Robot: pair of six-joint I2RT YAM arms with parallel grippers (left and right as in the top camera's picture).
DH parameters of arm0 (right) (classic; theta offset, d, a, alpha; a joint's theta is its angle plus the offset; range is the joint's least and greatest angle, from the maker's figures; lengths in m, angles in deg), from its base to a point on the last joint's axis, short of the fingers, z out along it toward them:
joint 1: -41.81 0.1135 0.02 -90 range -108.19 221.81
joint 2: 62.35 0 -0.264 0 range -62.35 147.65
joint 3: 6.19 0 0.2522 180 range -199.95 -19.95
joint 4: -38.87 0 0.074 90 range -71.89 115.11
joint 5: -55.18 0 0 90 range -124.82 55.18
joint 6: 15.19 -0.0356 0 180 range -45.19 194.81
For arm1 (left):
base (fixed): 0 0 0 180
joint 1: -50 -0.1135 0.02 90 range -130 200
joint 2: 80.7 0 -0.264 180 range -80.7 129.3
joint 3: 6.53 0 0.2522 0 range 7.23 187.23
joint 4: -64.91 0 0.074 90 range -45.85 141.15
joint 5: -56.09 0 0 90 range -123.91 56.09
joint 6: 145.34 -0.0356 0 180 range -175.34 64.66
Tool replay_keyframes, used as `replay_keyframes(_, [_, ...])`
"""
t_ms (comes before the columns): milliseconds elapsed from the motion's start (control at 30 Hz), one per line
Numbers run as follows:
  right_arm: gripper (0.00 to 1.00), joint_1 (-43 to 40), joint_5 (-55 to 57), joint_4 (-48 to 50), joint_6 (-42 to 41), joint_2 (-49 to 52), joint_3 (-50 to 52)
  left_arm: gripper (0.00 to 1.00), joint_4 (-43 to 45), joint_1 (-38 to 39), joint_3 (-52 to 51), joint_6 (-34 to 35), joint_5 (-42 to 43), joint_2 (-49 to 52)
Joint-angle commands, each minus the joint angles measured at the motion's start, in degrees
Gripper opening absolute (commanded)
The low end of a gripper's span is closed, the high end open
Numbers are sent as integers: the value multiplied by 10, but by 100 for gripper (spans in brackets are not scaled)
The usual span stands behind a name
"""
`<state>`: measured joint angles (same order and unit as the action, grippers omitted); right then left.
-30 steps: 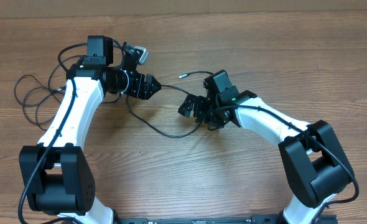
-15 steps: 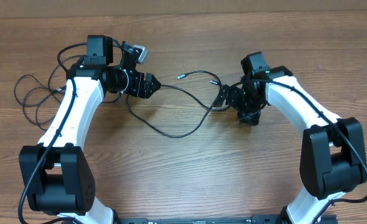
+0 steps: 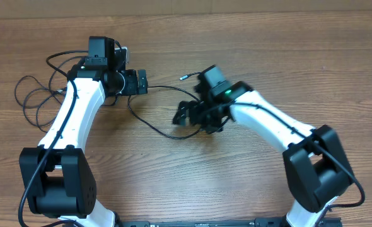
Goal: Untangle cables
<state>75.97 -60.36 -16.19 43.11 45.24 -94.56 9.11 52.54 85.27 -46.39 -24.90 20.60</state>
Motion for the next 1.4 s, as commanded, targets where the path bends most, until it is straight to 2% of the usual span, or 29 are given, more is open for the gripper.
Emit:
replay_keyframes(0, [100, 63, 20, 33, 3, -2, -7, 100, -14, -7, -3, 83, -96, 6])
replay_keyframes(200, [98, 109, 30, 127, 3, -1, -3, 100, -9, -54, -26, 151, -107, 6])
replay_keyframes(267, [77, 121, 54, 160, 3, -1, 3, 99, 12, -71, -42, 159, -87, 6])
replay_keyframes(333, [76, 132, 71, 173, 3, 0, 6, 100, 20, -79, -47, 159, -58, 6])
replay_keyframes(433, [76, 155, 114, 200, 3, 0, 17, 100, 25, -81, -47, 159, -45, 6])
replay_keyframes(533, [91, 176, 135, 220, 3, 10, 22, 100, 28, -78, -47, 159, -45, 6])
replay_keyframes(667, [100, 189, 132, 233, 3, 48, 22, 100, 28, -76, -47, 159, -45, 6])
replay_keyframes(933, [100, 173, 125, 234, 0, 104, 22, 100, 28, -76, -47, 159, -45, 6])
replay_keyframes(1167, [100, 95, 161, 226, -15, 115, 22, 100, 28, -76, -47, 154, -37, 6])
replay_keyframes(1367, [100, 31, 171, 265, -15, 122, 22, 100, 31, -75, -47, 137, -15, 6])
